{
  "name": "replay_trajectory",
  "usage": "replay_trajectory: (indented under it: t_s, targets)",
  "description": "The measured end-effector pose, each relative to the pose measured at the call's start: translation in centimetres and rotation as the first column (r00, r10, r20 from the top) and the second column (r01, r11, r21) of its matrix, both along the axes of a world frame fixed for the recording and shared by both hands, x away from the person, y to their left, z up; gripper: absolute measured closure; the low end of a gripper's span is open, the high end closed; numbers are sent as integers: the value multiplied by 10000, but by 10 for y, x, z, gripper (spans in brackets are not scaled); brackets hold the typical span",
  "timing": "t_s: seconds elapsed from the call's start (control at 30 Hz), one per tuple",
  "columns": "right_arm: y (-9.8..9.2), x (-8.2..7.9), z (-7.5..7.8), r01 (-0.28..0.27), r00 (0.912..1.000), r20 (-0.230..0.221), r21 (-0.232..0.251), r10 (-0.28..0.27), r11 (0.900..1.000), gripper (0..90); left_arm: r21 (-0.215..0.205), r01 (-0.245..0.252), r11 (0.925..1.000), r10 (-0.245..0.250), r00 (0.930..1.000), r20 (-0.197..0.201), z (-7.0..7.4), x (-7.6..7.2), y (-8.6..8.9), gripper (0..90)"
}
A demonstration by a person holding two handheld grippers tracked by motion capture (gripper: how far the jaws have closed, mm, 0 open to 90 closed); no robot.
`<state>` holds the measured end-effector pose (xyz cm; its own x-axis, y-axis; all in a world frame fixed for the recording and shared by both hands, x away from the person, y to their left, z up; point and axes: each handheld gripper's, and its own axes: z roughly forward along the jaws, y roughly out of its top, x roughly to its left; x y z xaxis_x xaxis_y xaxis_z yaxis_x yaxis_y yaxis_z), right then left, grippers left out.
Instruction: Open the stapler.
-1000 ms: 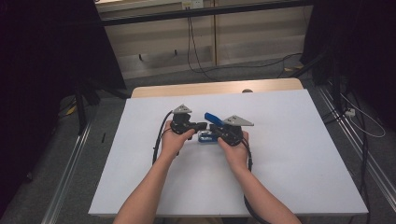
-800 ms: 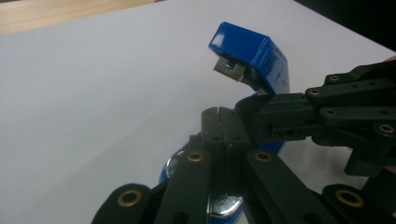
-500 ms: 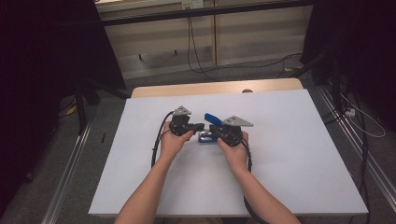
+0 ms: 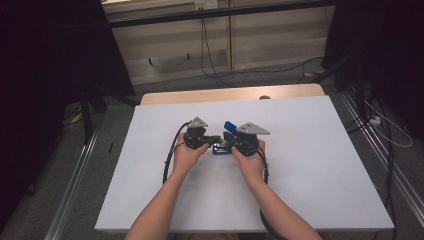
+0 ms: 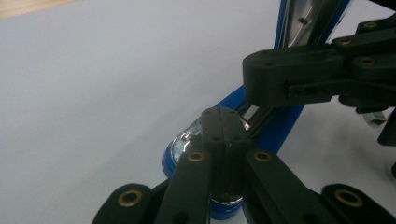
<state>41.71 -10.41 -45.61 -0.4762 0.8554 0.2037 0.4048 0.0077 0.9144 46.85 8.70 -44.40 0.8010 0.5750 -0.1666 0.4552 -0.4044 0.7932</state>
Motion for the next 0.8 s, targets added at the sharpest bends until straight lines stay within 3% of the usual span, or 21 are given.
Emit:
replay_trajectory:
  t_s: [0.4, 0.57, 0.67, 0.8]
  targets:
    - [-2, -6, 0, 215, 9996, 188, -26, -215, 9998, 900, -110, -8, 9999, 10, 9998, 205, -8, -2, 2, 900]
    - [-6, -8, 2, 487, 9981, 394, -149, -480, 9987, 900, -51, -12, 10000, 13, 9998, 186, -7, -2, 2, 900]
    - [-11, -10, 4, 729, 9957, 586, -258, -713, 9970, 900, -282, -63, 9996, 65, 10000, 71, -9, -2, 3, 900]
    - [-15, -11, 5, 711, 9958, 595, -292, -693, 9970, 900, -218, -23, 9998, 25, 10000, 75, -8, -2, 2, 900]
